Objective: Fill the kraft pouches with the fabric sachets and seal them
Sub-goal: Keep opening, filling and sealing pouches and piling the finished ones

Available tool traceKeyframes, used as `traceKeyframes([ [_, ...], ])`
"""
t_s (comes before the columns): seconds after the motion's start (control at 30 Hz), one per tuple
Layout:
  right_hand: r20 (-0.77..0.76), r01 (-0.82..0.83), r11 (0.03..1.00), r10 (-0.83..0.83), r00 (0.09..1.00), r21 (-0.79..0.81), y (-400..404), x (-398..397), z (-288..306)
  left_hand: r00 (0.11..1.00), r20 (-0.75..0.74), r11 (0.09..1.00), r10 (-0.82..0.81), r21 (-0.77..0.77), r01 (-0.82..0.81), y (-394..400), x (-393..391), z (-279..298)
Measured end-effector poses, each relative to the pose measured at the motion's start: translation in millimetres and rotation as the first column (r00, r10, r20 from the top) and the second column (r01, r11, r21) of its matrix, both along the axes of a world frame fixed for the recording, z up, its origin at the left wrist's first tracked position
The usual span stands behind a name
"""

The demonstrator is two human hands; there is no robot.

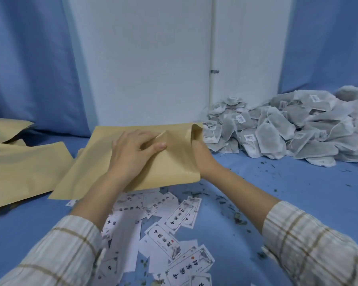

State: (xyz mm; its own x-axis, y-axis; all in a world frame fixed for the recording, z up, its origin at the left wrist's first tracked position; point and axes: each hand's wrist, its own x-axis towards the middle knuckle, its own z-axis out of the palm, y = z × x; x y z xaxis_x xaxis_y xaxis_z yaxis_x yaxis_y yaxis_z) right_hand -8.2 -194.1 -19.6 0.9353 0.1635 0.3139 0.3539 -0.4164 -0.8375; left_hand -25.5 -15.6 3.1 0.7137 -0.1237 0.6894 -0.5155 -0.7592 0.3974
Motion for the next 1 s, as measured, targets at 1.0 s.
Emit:
traceKeyframes([
  [1.0,-0.303,0.638,0.484,-0.600,0.740,0.599,-109.1,167.7,-83.0,0.966,-0.188,0.978,0.176,-0.077,-0.193,-46.2,174.1,-65.2],
])
